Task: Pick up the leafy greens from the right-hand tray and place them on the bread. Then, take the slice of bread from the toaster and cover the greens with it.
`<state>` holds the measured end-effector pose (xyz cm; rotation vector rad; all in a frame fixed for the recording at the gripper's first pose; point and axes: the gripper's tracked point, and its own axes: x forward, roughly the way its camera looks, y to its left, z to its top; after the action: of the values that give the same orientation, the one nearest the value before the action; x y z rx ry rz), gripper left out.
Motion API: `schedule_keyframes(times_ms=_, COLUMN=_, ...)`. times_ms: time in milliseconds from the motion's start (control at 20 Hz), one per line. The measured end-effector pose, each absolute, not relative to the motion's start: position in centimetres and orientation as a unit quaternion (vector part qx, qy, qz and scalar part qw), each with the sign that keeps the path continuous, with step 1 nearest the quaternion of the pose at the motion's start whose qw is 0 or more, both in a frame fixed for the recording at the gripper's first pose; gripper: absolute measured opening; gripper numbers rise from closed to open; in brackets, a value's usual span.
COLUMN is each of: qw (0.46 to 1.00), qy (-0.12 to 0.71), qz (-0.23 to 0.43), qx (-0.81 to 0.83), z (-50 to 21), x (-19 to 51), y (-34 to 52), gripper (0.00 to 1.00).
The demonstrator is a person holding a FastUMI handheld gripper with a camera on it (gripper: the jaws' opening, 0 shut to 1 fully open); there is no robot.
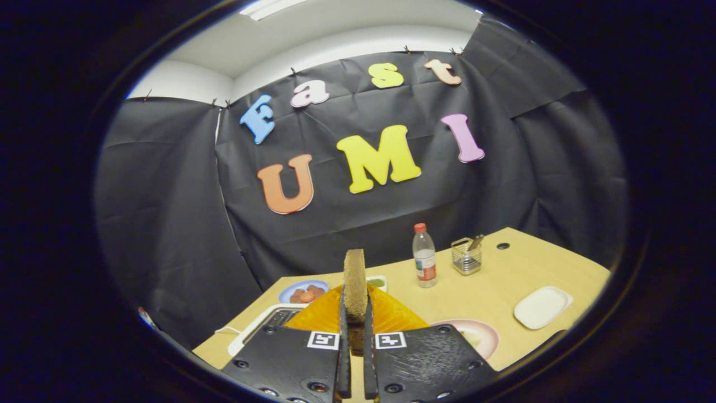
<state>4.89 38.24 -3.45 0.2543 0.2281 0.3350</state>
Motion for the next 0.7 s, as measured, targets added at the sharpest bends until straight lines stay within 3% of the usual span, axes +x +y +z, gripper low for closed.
schedule_keyframes(times_ms=700, qw=0.957, qy=0.192, qz=0.153, qx=0.155, z=-16.0, x=7.5, y=35.2, gripper=0.09)
